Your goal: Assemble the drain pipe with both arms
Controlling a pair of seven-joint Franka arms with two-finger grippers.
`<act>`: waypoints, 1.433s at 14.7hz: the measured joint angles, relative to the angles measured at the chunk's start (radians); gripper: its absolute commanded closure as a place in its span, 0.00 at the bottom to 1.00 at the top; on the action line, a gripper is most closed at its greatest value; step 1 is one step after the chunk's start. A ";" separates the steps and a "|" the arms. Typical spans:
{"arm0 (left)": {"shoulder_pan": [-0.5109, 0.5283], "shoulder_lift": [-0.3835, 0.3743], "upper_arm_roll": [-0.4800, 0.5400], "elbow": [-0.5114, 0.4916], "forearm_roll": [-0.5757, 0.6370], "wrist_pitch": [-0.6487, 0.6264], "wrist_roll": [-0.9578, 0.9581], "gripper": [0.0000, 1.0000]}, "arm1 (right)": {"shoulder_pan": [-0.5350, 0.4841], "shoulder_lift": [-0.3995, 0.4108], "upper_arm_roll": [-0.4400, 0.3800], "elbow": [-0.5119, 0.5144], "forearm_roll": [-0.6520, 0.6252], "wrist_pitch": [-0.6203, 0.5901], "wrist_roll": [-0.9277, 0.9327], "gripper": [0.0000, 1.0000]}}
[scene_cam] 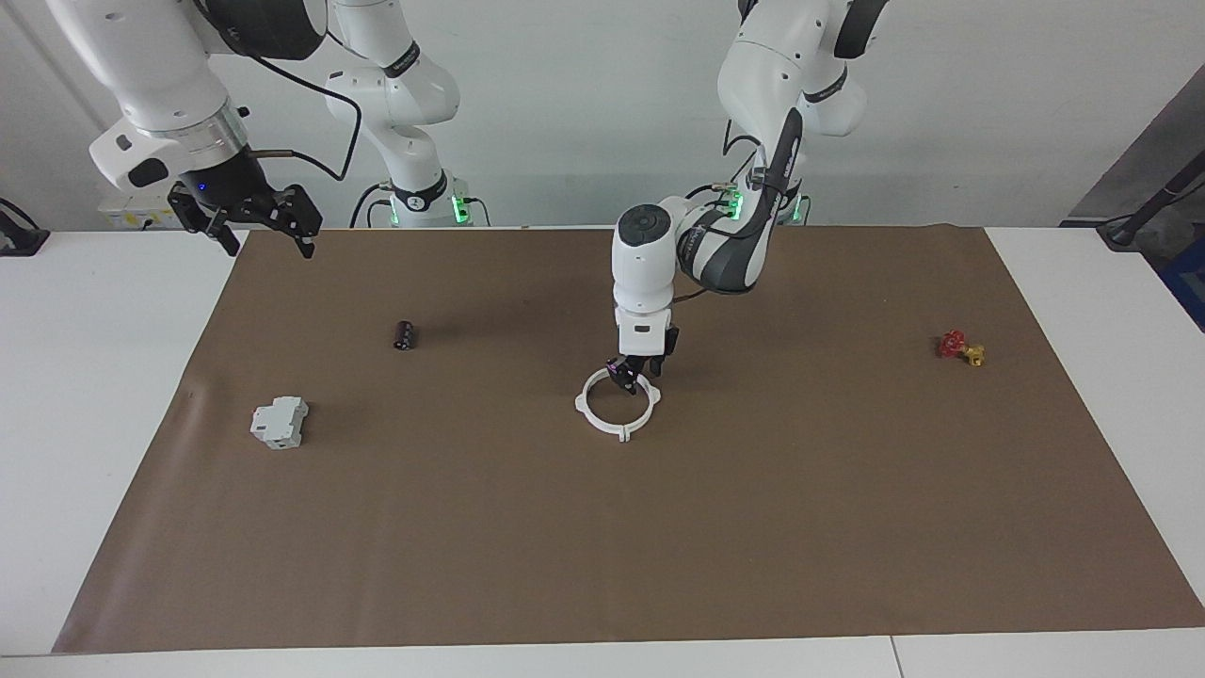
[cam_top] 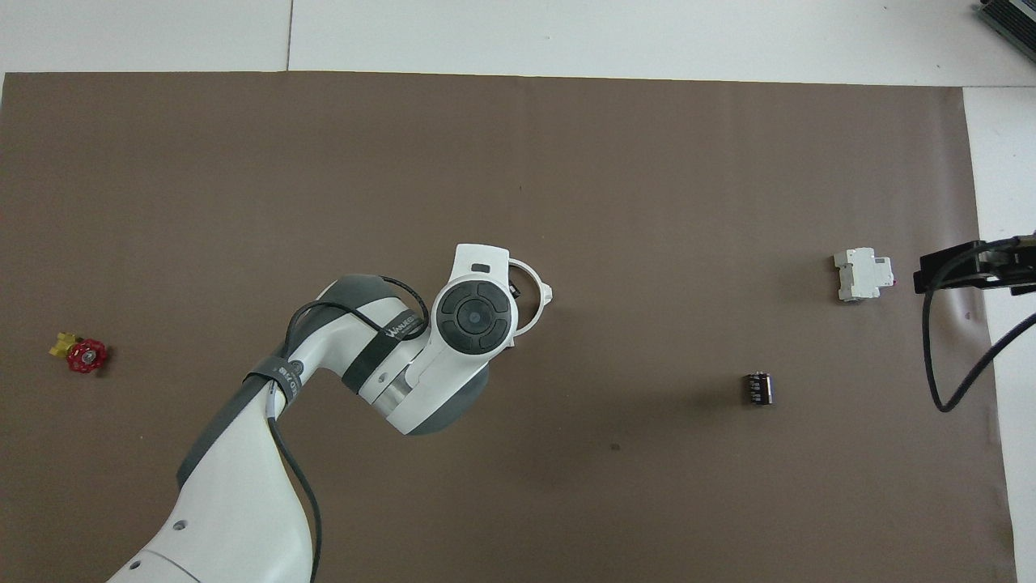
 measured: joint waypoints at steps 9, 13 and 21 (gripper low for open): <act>0.035 -0.043 0.016 0.065 0.003 -0.131 0.091 0.00 | 0.000 0.000 0.000 0.000 0.000 0.000 0.000 0.00; 0.218 -0.209 0.023 0.123 -0.062 -0.401 0.508 0.00 | 0.000 0.000 0.000 0.000 0.000 0.000 0.000 0.00; 0.646 -0.366 0.039 0.260 -0.118 -0.735 1.189 0.00 | 0.000 0.000 0.000 0.000 0.000 0.000 0.000 0.00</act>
